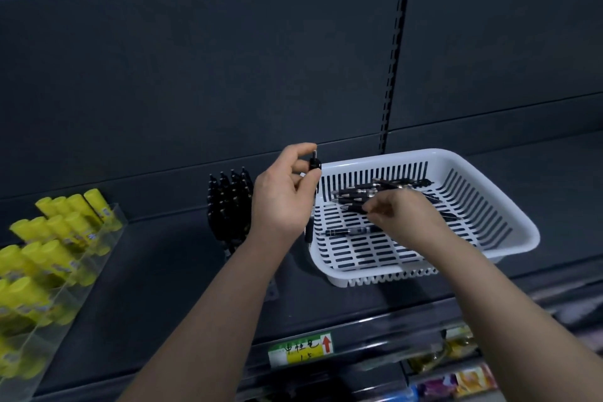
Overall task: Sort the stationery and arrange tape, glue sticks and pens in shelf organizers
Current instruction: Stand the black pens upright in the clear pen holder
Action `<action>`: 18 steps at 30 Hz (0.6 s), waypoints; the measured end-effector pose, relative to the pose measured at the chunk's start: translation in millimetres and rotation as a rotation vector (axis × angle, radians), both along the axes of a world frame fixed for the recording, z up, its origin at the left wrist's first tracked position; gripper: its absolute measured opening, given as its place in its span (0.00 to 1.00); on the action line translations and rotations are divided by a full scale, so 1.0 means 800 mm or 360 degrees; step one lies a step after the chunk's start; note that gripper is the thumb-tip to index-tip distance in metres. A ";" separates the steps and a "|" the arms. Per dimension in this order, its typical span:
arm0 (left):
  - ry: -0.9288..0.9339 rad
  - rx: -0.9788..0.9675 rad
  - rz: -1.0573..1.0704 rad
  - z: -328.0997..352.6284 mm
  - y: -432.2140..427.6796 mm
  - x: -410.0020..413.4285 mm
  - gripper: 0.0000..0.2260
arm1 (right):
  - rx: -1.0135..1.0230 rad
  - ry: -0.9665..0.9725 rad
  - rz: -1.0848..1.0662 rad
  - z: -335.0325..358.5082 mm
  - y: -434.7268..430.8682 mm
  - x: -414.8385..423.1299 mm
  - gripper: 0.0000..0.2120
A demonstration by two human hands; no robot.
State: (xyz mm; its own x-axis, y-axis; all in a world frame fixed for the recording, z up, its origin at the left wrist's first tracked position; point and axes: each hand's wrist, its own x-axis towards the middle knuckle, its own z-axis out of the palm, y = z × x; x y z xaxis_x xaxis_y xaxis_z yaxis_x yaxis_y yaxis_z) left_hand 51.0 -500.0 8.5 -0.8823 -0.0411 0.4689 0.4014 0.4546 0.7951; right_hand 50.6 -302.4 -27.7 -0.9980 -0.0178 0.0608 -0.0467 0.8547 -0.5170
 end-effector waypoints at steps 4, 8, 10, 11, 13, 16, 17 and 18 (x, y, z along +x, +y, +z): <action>-0.0004 -0.0079 0.0060 0.002 0.008 -0.007 0.14 | 0.0079 -0.0036 0.0061 -0.004 -0.003 -0.015 0.08; -0.0023 -0.0184 0.0090 0.001 0.013 -0.008 0.13 | 0.0287 -0.0140 0.0311 -0.011 -0.025 -0.037 0.10; -0.0072 -0.0186 0.0137 0.000 0.014 -0.007 0.13 | 0.0434 -0.0246 0.0469 -0.016 -0.037 -0.047 0.13; -0.0111 -0.0180 0.0173 0.000 0.013 -0.008 0.13 | 0.0527 -0.0298 0.0539 -0.018 -0.042 -0.050 0.14; -0.0199 -0.0162 0.0252 0.002 0.011 -0.009 0.13 | 0.0704 -0.0337 0.0638 -0.023 -0.048 -0.056 0.15; -0.0248 -0.0104 0.0295 0.005 0.004 -0.007 0.15 | 0.0833 -0.0258 0.0708 -0.028 -0.050 -0.057 0.13; -0.0237 -0.0092 0.0306 0.007 0.001 -0.005 0.15 | 0.0844 -0.0209 0.0717 -0.027 -0.049 -0.056 0.13; -0.0219 -0.0088 0.0322 0.008 -0.004 -0.004 0.14 | 0.0811 -0.0137 0.0706 -0.024 -0.049 -0.054 0.14</action>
State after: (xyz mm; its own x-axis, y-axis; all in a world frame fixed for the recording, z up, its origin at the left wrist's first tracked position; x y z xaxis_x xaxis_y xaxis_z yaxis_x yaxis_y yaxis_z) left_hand 48.2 -503.3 15.3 -0.9144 -0.2008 0.3516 0.1877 0.5592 0.8075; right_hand 7.6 -341.4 -46.6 -0.8906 -0.4316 -0.1432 -0.4254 0.9021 -0.0725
